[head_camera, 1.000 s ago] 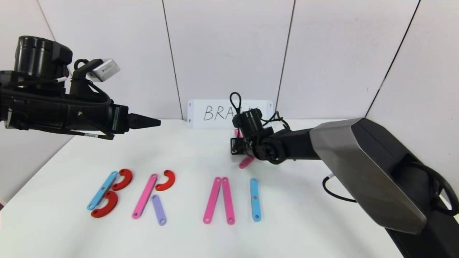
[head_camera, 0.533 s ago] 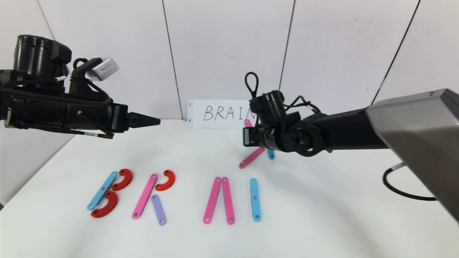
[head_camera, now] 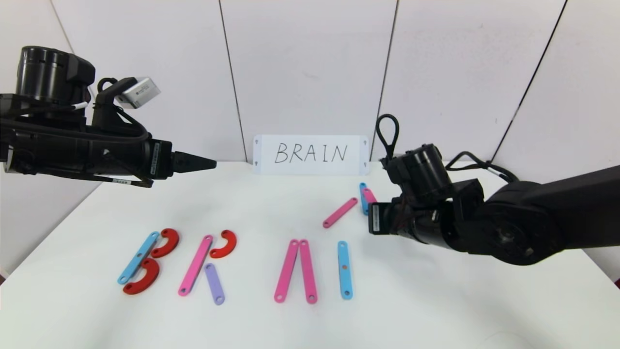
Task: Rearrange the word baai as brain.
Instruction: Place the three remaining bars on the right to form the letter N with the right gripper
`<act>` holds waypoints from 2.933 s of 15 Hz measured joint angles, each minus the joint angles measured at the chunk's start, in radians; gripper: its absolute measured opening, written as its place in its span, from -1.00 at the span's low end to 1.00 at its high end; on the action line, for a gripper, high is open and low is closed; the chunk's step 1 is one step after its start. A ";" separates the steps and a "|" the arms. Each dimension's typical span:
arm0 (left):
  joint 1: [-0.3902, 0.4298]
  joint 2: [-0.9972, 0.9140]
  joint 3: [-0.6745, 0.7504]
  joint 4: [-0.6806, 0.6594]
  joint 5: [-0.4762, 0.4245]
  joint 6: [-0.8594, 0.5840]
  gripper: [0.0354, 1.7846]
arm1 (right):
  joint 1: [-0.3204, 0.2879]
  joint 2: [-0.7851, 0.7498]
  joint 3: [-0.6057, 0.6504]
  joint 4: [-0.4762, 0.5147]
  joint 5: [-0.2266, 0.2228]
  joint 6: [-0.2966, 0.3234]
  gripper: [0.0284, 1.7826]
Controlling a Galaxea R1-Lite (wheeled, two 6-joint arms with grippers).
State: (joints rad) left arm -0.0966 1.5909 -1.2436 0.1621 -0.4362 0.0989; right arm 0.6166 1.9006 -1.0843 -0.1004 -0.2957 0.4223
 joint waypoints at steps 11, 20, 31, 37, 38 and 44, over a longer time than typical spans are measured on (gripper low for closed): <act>-0.005 0.012 0.003 0.001 0.001 0.003 0.95 | 0.029 0.065 0.213 -0.153 -0.009 0.110 -0.69; -0.013 0.014 0.005 0.001 0.001 0.003 0.95 | 0.042 0.053 0.253 -0.150 -0.008 0.113 -0.38; -0.020 0.016 0.006 0.001 0.003 0.001 0.95 | 0.026 0.061 0.067 -0.108 -0.012 0.051 0.95; -0.020 0.019 0.004 0.000 0.003 0.001 0.95 | -0.068 0.189 -0.171 -0.030 0.002 -0.063 0.95; -0.020 0.018 0.003 -0.001 0.003 0.001 0.95 | -0.081 0.211 -0.188 -0.029 0.007 -0.091 0.95; -0.020 0.019 0.004 0.000 0.001 0.002 0.95 | -0.141 0.315 -0.276 -0.028 0.032 -0.166 0.95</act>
State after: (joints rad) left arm -0.1164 1.6102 -1.2398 0.1619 -0.4347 0.1009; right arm 0.4757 2.2153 -1.3600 -0.1283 -0.2634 0.2568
